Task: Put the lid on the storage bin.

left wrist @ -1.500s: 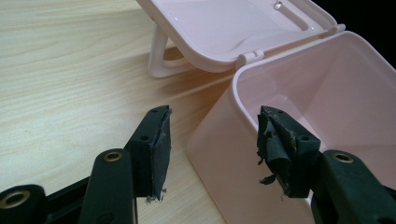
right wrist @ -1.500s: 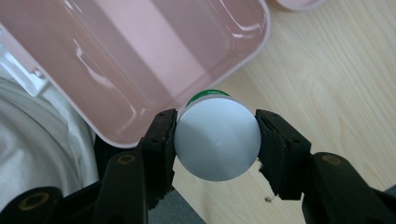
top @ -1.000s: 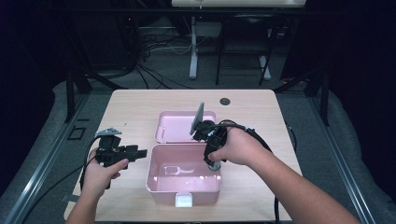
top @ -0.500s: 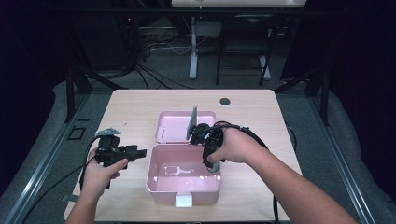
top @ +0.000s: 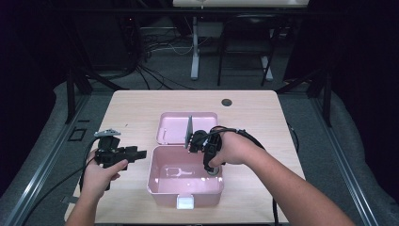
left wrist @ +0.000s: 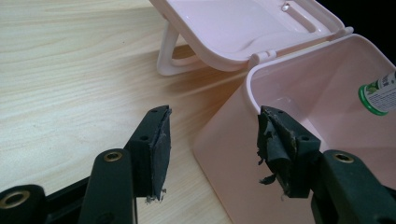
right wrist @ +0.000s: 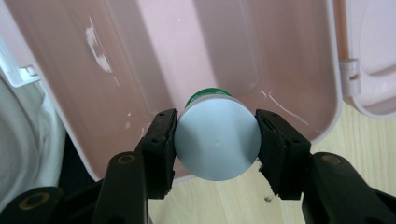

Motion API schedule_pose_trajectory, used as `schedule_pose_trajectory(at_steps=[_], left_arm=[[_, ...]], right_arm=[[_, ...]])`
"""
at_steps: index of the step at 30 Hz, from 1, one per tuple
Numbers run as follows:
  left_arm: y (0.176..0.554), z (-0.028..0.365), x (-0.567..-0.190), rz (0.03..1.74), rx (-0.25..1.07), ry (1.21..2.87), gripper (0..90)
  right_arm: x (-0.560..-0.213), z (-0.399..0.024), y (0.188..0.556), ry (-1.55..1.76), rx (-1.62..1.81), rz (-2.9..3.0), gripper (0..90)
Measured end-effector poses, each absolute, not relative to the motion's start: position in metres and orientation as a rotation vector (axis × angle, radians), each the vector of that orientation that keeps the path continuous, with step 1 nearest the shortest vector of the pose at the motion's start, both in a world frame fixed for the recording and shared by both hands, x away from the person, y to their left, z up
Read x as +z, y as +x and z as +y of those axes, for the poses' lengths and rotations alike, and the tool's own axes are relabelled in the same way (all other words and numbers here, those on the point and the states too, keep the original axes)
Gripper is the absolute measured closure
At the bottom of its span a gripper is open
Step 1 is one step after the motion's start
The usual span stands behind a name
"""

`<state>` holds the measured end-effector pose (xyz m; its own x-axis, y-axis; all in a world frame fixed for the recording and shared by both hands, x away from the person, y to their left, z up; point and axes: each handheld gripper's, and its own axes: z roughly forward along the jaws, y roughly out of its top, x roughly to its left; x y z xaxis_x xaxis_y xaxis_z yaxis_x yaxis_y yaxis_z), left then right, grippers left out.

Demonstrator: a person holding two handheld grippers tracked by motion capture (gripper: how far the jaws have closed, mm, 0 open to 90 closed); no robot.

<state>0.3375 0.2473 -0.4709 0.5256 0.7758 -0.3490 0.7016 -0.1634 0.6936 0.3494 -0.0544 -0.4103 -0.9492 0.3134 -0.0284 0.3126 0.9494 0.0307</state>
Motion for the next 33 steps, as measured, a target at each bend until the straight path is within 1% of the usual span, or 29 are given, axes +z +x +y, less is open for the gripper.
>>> schedule_pose_trajectory(at_steps=[15,33], left_arm=[[0.338,0.249,-0.471,1.222,0.106,1.896,44.7],[0.339,0.249,-0.473,1.223,0.103,1.902,44.7]], right_arm=[[-0.434,-0.048,0.352,0.419,0.008,3.087,50.4],[-0.45,-0.044,0.355,0.376,0.025,3.068,50.4]])
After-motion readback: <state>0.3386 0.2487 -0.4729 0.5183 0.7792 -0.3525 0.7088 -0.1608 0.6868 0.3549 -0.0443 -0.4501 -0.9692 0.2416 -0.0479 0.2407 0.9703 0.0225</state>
